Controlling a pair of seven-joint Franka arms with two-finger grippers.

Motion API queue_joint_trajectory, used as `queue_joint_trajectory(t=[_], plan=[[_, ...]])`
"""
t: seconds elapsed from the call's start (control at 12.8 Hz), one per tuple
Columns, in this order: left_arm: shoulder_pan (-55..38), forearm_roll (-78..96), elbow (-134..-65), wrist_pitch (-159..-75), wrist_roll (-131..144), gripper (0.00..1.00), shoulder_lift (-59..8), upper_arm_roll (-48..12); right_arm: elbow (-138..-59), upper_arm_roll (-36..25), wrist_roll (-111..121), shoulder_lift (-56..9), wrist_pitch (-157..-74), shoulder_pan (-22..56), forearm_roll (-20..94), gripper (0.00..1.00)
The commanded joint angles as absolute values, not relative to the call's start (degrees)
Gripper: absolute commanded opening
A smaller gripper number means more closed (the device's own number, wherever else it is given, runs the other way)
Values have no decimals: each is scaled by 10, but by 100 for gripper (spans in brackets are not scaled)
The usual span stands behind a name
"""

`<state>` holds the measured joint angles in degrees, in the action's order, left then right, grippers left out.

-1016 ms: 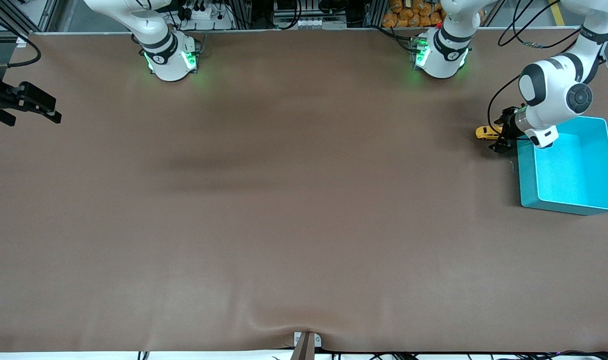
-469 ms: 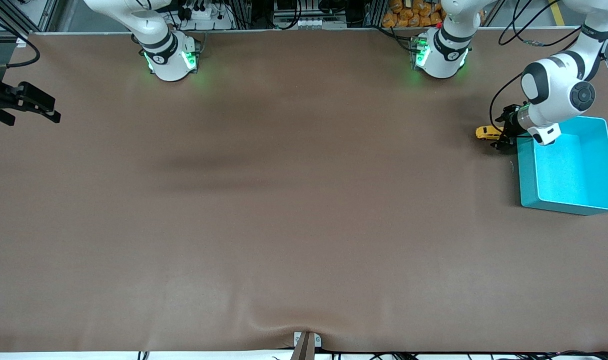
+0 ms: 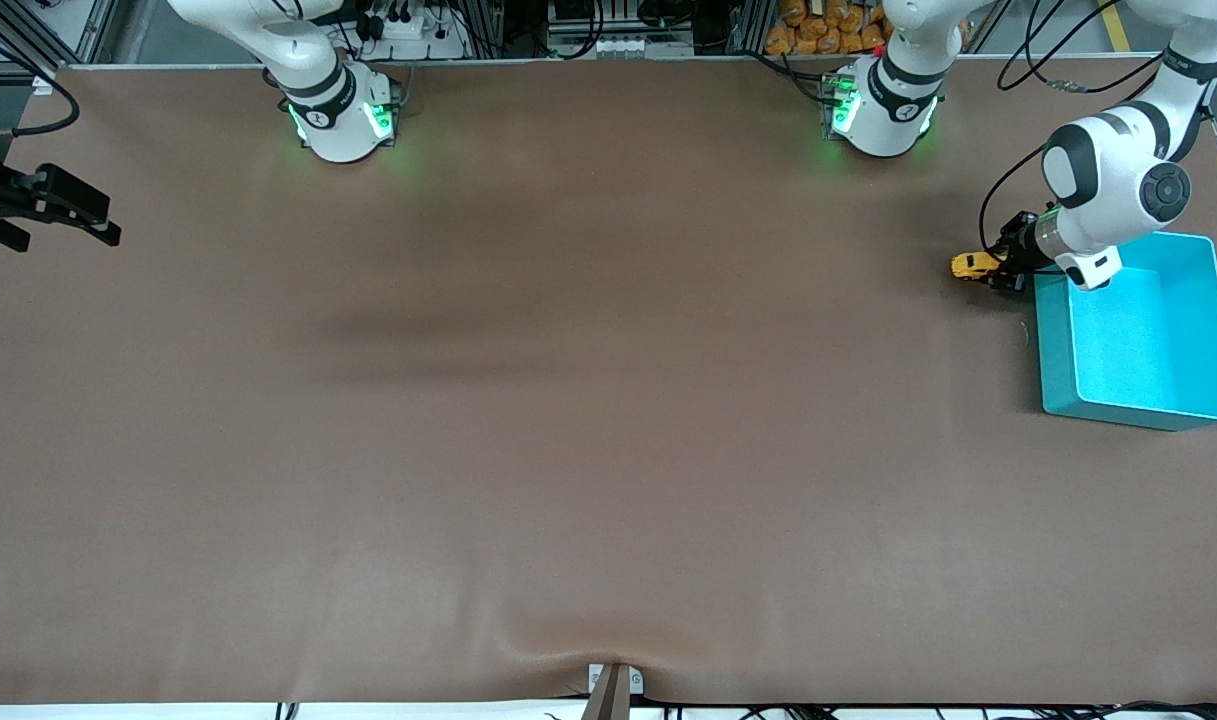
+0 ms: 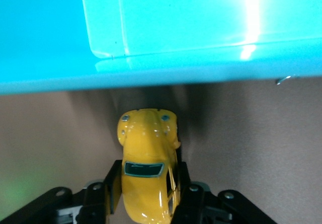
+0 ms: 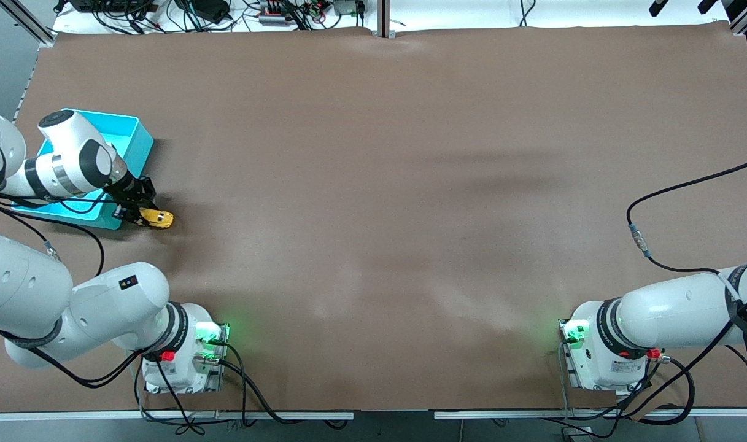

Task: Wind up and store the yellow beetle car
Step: 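Lift the car with the left gripper and carry it over the box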

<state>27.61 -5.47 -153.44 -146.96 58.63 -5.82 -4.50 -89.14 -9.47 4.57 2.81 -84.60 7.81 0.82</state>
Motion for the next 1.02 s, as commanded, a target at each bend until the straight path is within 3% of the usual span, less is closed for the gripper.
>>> queue_joint_trajectory(t=[0.0,0.31,0.94], plan=[[283,-75,-1545,-1476,597,30,-47,-49,-900,-98,51,38,-844,83,-2,100],[276,-75,-1519,-1463,595,23,-47,-50,-899,-98,61,38,-845,83,-3,100],[197,-75,-1337,-1223,593,23,-47,-57,-897,-93,60,36,-846,86,-4,100]])
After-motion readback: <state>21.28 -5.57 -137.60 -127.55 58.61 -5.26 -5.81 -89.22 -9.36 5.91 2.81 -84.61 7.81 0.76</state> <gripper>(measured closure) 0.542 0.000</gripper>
